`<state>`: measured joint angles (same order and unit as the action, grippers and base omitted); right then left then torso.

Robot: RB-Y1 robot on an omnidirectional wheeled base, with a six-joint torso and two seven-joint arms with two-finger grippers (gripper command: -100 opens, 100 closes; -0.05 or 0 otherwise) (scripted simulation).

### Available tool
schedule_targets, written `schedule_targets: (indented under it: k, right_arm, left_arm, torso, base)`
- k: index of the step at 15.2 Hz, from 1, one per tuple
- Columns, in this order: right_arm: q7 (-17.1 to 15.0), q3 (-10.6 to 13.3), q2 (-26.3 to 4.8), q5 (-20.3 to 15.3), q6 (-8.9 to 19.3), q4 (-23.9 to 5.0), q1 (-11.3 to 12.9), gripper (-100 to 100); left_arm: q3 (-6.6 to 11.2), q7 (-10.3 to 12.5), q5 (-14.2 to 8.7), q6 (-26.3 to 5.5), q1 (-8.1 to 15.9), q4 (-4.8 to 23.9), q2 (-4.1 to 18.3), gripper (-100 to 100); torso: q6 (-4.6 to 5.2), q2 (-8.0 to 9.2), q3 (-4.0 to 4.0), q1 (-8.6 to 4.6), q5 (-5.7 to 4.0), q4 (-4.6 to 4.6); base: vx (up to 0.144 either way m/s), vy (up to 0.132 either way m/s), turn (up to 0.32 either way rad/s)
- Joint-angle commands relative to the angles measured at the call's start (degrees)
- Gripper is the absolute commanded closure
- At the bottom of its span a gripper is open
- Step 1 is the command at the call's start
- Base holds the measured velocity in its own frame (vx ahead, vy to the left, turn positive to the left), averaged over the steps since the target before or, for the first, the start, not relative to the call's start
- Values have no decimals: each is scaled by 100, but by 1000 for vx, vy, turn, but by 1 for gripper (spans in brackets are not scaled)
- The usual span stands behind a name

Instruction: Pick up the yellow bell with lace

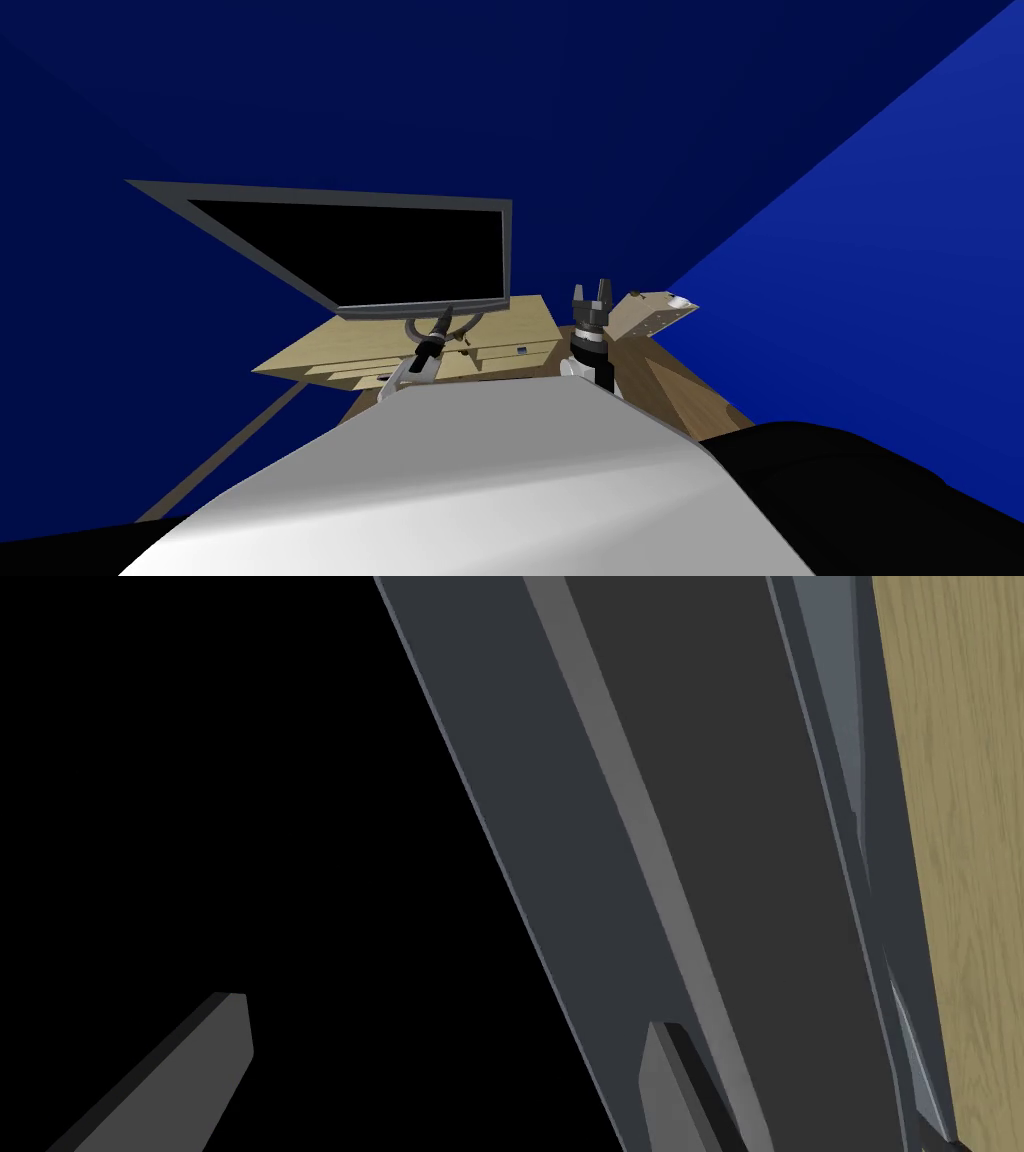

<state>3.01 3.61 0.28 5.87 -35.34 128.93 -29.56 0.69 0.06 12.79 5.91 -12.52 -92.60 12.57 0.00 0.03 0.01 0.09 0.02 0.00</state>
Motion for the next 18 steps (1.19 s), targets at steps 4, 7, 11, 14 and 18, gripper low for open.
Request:
schedule_targets:
  k: [4,7,11,14,18]
  right_arm:
    - [0,0,0,0,0,0,0,0]
    - [0,0,0,0,0,0,0,0]
    - [0,0,0,0,0,0,0,0]
    - [0,0,0,0,0,0,0,0]
    - [0,0,0,0,0,0,0,0]
  left_arm:
    - [12,-57,123,-197,203,457,-74,-100]
    - [25,-110,248,-384,384,885,-155,-100]
    - [42,-182,421,-641,634,1436,-290,-100]
    - [47,-204,474,-719,710,1679,-336,-100]
    - [59,-260,614,-925,910,2158,-475,-100]
  torso:
    - [0,0,0,0,0,0]
    - [0,0,0,-2,0,0]
    - [0,1,0,2,1,0]
    - [0,1,1,2,0,1]
    - [1,-1,0,-3,0,0]
  base:
    - [-12,19,-14]
    - [-11,17,-14]
    - [-15,26,-22]
    - [-13,22,-12]
    - [-8,16,-11]
